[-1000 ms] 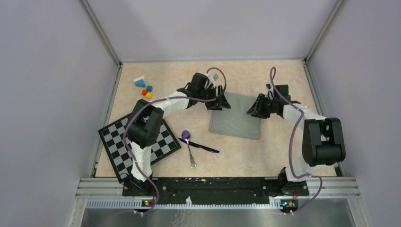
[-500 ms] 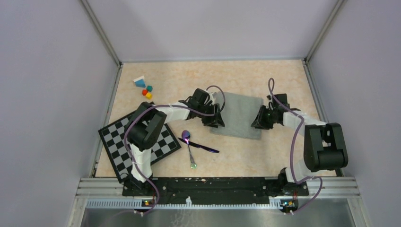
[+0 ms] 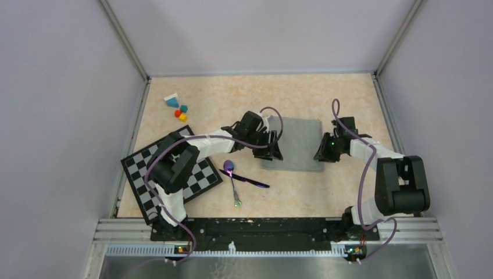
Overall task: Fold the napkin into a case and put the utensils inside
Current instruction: Smooth out the lower triangle-folded napkin at the center of the board.
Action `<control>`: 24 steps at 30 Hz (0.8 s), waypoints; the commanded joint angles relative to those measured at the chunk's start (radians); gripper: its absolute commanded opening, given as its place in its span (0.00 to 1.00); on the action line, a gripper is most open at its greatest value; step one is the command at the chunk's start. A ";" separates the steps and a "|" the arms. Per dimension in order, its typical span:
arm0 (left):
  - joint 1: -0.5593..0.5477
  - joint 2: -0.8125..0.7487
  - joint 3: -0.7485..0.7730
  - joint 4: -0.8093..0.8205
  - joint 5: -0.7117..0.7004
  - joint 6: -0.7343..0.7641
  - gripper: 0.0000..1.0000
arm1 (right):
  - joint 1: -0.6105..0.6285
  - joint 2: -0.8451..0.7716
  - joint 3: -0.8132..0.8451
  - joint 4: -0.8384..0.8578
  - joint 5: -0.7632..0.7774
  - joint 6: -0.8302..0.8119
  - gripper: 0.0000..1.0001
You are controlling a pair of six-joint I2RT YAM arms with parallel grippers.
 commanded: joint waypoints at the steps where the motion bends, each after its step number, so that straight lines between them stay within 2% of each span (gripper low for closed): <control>1: 0.001 0.022 -0.020 0.033 -0.004 -0.013 0.62 | -0.014 -0.012 -0.002 -0.040 0.148 -0.026 0.28; 3: -0.010 0.048 -0.034 0.033 -0.053 -0.004 0.62 | -0.014 -0.006 0.015 -0.041 0.177 -0.031 0.28; 6: -0.023 0.078 -0.045 0.038 -0.049 -0.012 0.61 | -0.007 -0.008 0.048 -0.055 0.178 -0.042 0.28; 12: -0.047 -0.009 -0.045 0.018 -0.080 -0.014 0.61 | 0.030 -0.074 0.070 -0.051 0.040 -0.013 0.29; 18: -0.048 -0.015 -0.022 0.029 -0.029 -0.022 0.63 | -0.009 -0.013 0.009 -0.029 0.153 -0.014 0.29; 24: -0.104 0.043 -0.036 0.064 -0.046 -0.032 0.63 | -0.011 0.025 0.041 -0.025 0.258 -0.021 0.29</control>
